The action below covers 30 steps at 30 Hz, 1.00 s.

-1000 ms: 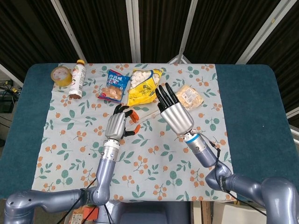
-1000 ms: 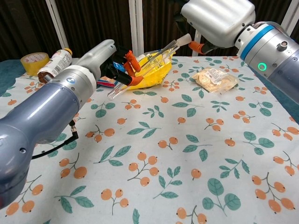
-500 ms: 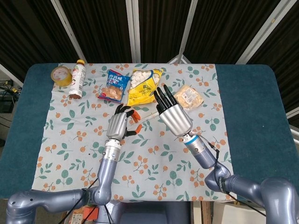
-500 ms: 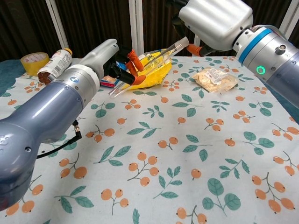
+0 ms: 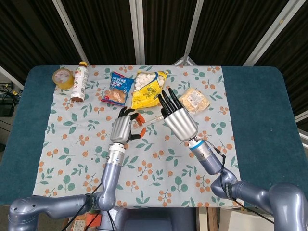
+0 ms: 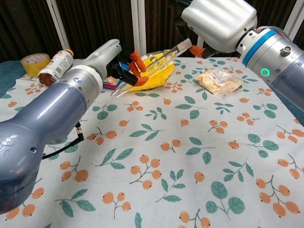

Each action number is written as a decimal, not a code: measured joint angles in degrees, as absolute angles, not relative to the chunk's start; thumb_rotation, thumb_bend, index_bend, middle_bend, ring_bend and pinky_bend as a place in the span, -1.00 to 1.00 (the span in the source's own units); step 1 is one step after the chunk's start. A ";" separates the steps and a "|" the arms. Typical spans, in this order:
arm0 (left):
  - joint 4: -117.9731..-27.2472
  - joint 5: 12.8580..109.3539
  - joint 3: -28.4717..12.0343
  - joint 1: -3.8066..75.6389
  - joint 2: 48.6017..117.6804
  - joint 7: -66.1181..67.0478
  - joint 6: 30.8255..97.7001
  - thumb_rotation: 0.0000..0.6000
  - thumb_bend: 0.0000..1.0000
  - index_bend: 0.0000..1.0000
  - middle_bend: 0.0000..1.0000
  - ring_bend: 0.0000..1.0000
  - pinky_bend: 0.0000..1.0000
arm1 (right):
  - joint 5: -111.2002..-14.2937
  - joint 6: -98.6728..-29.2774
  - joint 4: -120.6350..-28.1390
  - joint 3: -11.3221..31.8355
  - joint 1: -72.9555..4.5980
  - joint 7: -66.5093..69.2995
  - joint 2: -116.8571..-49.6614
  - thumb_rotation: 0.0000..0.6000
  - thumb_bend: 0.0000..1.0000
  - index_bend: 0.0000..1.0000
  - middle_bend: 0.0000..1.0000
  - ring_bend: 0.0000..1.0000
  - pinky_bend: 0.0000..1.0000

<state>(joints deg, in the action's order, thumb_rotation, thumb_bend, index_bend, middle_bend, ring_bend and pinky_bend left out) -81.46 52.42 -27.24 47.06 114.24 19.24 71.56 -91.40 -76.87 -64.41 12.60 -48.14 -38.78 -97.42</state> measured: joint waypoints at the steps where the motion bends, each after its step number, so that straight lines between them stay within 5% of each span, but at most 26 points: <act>1: -81.48 52.41 -27.30 47.14 114.30 19.24 71.53 1.00 0.54 0.34 0.31 -0.65 -1.00 | -91.42 -76.87 -64.40 12.61 -48.15 -38.75 -97.41 1.00 -0.21 0.37 -0.63 -0.97 -0.98; 18: -81.93 52.61 -27.92 47.99 114.88 19.82 71.94 1.00 0.54 0.34 0.31 -0.65 -1.00 | -92.06 -76.92 -65.12 12.45 -48.18 -38.36 -96.91 1.00 -0.21 0.33 -0.63 -0.97 -0.98; 27: -82.17 52.77 -28.12 48.04 114.91 19.71 72.38 1.00 0.54 0.34 0.31 -0.65 -1.00 | -91.26 -75.64 -66.65 12.32 -47.79 -40.06 -95.86 1.00 -0.21 -0.84 -0.88 -1.00 -0.98; 30: -82.18 52.87 -28.05 47.88 114.83 19.47 72.48 1.00 0.54 0.34 0.31 -0.65 -1.00 | -90.59 -75.24 -67.56 12.38 -47.47 -40.70 -95.47 1.00 -0.21 -1.00 -0.94 -1.00 -0.98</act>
